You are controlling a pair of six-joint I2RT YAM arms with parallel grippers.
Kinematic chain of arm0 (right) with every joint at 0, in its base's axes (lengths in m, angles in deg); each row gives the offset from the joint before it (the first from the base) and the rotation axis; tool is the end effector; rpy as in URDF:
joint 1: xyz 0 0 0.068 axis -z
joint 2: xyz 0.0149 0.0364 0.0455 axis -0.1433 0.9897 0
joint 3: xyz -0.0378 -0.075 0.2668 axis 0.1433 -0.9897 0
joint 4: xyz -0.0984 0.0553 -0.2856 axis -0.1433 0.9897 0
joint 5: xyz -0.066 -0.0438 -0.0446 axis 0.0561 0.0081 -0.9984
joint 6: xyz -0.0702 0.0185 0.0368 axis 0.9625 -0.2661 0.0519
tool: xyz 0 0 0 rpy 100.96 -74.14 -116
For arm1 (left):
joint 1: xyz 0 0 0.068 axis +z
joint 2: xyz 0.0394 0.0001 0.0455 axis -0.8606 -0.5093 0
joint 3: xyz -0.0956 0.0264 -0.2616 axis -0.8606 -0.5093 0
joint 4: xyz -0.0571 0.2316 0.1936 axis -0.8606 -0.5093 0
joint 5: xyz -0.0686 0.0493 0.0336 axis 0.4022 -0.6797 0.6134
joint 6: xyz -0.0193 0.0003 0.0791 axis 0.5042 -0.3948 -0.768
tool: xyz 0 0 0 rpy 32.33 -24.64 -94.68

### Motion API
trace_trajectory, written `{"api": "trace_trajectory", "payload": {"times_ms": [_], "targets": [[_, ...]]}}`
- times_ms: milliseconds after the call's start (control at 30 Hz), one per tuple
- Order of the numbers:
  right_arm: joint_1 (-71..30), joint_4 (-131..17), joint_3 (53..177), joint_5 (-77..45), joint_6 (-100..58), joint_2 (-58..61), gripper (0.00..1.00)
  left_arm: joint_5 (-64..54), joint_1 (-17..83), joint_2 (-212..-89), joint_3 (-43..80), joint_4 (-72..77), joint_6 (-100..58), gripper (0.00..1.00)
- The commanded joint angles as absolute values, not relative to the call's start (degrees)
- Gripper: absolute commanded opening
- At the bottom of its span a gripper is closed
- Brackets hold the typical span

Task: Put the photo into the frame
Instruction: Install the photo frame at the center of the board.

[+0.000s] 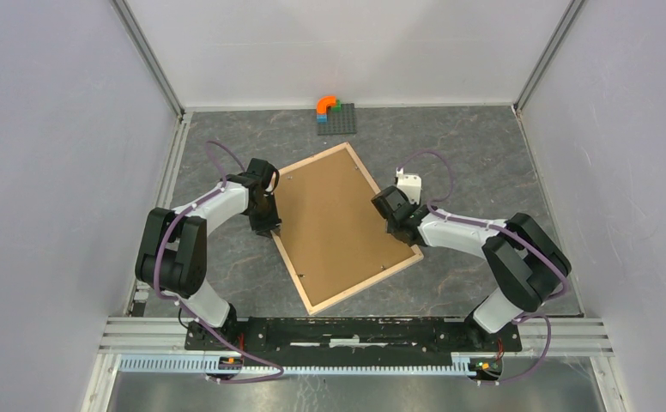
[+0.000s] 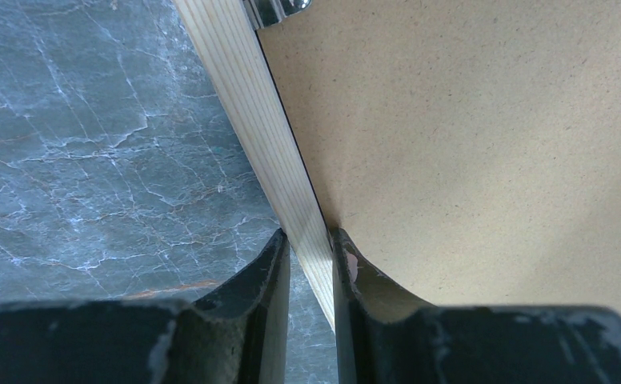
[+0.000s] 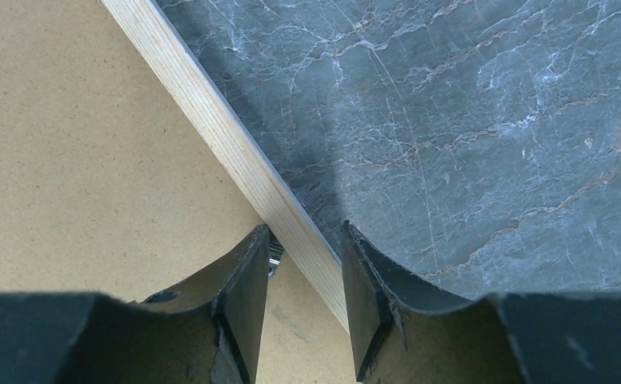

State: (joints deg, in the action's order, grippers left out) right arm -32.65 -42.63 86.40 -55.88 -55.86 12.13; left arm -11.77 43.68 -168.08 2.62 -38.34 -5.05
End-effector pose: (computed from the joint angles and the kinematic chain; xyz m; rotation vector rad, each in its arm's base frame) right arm 0.2867 0.1986 0.1052 0.2001 2.3851 -0.0948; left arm 0.3272 -0.0942 0.1139 -0.2982 2.9046 -0.1730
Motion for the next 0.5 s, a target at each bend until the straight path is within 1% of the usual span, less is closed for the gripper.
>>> {"api": "trace_trajectory", "payload": {"times_ms": [0,200,233,300,400,467], "targets": [[-33.26,-38.56,82.87,-52.68,-56.02,11.83,0.43,-8.25,43.48,-166.64,3.19,-37.46,-8.08,0.02],[-33.32,-38.8,81.67,-52.61,-56.34,9.85,0.3,-9.24,43.49,-166.25,3.32,-37.52,-8.14,0.02],[-33.32,-38.94,81.57,-52.63,-56.46,9.75,0.29,-9.03,43.5,-166.36,3.36,-37.51,-8.08,0.02],[-33.32,-39.17,81.8,-52.79,-56.22,10.01,0.31,-8.99,43.48,-166.49,3.36,-37.49,-8.09,0.02],[-33.29,-39.23,82.6,-53.36,-55.25,10.85,0.4,-9.24,43.49,-166.45,3.36,-37.55,-8.17,0.02],[-33.24,-40.19,82.87,-53.29,-53.87,10.81,0.43,-9.44,43.56,-166.43,3.45,-37.64,-8.25,0.02]]}}
